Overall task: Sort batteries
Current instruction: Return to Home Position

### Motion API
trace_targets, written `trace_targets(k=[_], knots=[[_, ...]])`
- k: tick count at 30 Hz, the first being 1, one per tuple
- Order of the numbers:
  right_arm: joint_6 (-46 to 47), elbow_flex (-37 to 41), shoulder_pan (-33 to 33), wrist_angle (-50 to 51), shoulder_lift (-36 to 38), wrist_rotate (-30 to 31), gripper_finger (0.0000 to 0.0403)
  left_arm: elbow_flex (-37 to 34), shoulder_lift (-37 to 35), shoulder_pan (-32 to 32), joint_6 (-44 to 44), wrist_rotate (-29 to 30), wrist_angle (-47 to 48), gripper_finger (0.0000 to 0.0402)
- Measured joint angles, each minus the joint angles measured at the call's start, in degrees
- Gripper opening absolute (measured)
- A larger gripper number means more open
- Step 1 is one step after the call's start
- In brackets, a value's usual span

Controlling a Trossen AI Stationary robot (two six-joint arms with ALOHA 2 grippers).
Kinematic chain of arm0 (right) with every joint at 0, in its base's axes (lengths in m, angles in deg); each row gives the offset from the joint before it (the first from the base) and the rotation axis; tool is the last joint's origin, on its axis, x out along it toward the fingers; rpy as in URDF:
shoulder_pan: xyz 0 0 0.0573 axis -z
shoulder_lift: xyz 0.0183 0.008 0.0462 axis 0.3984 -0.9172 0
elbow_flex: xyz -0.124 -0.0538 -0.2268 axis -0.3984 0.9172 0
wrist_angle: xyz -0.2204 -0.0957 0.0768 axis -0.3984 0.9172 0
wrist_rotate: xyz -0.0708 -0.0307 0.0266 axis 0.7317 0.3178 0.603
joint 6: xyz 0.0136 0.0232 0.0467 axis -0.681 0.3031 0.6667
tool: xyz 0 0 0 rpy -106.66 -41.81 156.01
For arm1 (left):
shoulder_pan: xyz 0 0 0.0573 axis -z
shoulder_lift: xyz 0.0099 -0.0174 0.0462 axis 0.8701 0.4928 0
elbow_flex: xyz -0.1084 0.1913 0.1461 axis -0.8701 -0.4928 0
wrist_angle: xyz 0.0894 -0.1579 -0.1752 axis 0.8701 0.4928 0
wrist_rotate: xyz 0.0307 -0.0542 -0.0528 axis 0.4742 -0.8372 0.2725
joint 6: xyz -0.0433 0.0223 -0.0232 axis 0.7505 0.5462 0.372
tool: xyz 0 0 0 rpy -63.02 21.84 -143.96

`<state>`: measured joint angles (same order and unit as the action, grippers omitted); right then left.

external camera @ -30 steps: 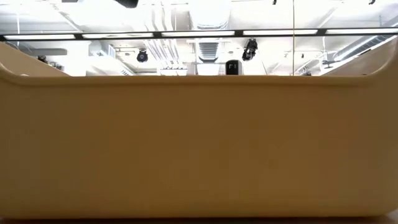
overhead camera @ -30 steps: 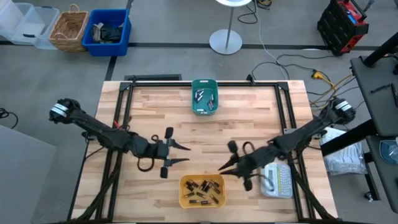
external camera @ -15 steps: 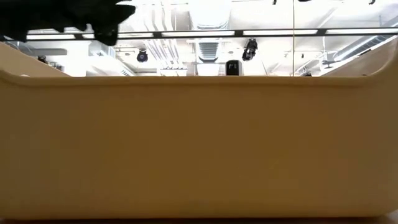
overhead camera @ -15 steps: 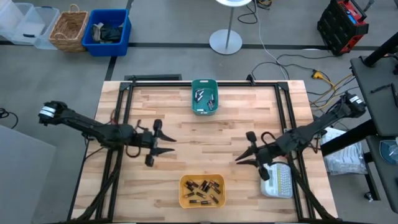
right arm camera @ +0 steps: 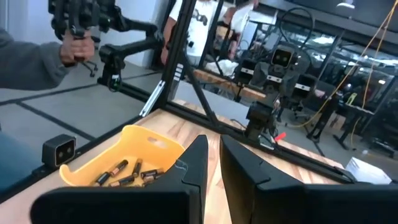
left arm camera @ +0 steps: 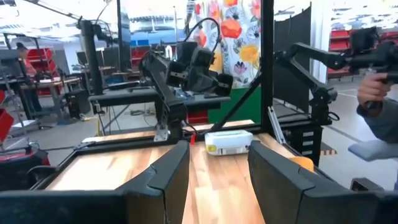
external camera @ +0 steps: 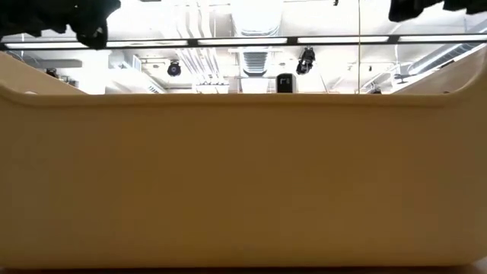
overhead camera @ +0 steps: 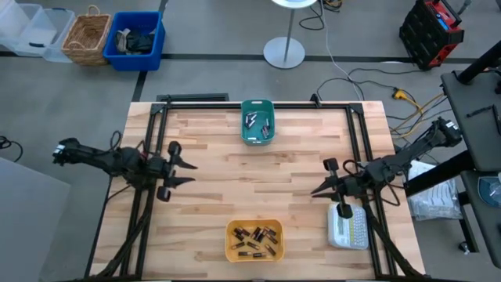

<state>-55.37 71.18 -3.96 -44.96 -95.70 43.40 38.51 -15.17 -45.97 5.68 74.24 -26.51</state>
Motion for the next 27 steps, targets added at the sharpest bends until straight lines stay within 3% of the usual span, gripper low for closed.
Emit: trace_targets(k=[7,12,22,27], knots=[[-0.72,6.10,-0.01,-0.98,10.17,0.00,0.0033,-0.59,-11.66,0.00,-0.53,0.07,8.62,0.0145],[-2.25,9.72,-0.01,-0.69,19.52,0.00,0.0033,-3.41,-18.54,0.00,-1.52,0.10,8.79,0.0145],[-2.39,17.45,0.10,3.89,36.38,-1.14,0.0033,-11.20,-18.46,-0.13,-0.15,2.01,3.42,0.0145],[-1.55,17.46,0.19,6.31,35.55,-3.08,0.0033,-13.69,-18.33,-0.13,-1.40,1.65,4.53,0.0145]])
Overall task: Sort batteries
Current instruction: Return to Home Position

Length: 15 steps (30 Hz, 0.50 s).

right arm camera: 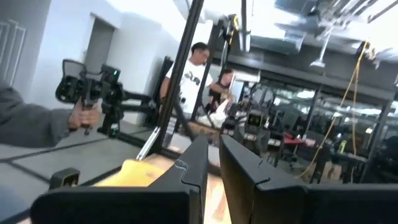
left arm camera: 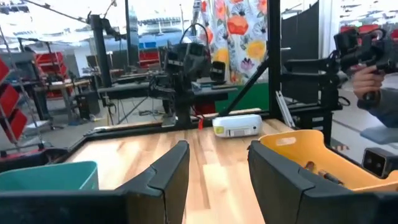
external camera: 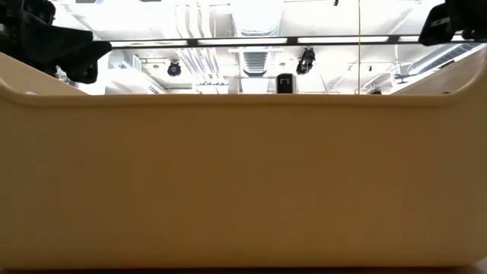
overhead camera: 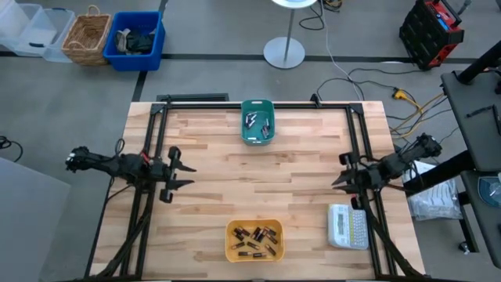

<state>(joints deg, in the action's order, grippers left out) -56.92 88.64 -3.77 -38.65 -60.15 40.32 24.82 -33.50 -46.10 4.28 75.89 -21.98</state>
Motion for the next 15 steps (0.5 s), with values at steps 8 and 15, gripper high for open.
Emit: trace_targets(k=[8,15], knots=[[0.67,0.00,0.09,4.33,-0.23,0.50,0.0033,-0.04,0.49,-0.02,0.08,9.69,1.31,0.0145],[-2.40,0.00,0.17,2.57,-0.23,1.21,0.0033,0.04,1.99,-0.02,7.86,16.93,1.46,0.0145]])
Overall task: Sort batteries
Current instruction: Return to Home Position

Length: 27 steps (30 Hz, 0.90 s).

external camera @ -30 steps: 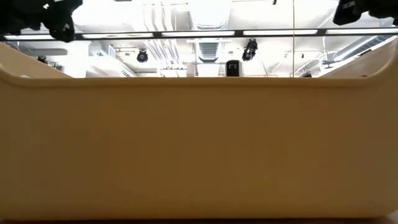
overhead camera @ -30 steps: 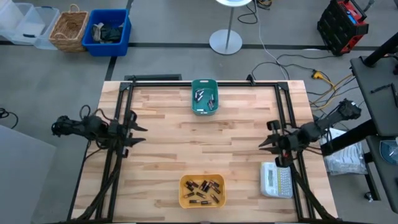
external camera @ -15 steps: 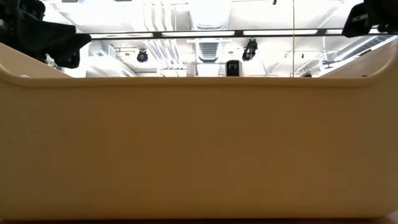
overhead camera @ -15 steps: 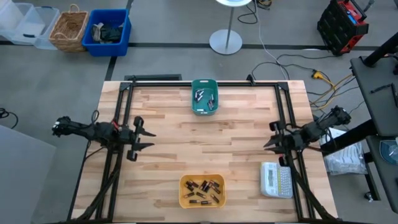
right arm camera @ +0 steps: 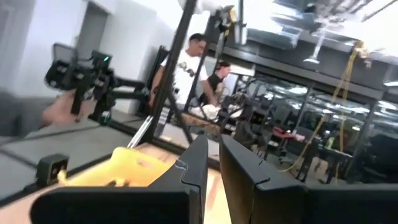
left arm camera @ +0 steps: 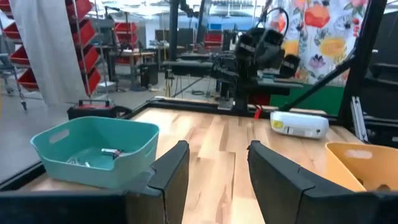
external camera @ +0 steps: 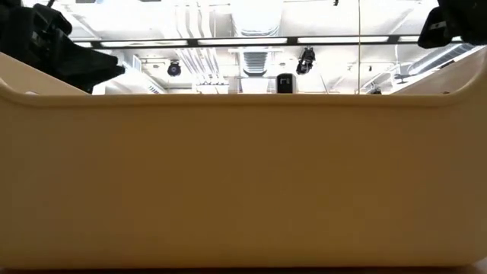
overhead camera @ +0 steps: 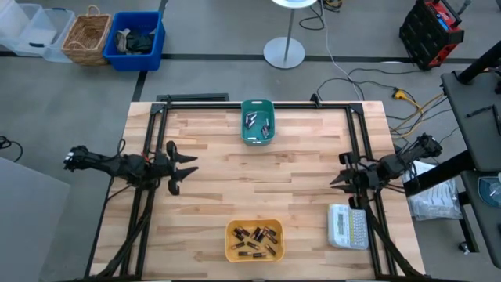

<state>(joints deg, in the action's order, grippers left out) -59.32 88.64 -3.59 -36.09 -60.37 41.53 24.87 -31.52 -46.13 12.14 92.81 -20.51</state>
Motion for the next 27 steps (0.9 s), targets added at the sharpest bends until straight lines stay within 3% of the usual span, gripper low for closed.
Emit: trace_targets(k=[5,27], knots=[[1.45,0.02,0.00,-0.74,-0.09,3.88,0.0033,0.41,1.06,0.00,0.01,-0.02,0.51,0.0145],[2.51,0.04,0.00,-0.54,-0.13,3.84,0.0034,0.51,3.65,0.00,0.01,-0.14,0.23,0.0145]])
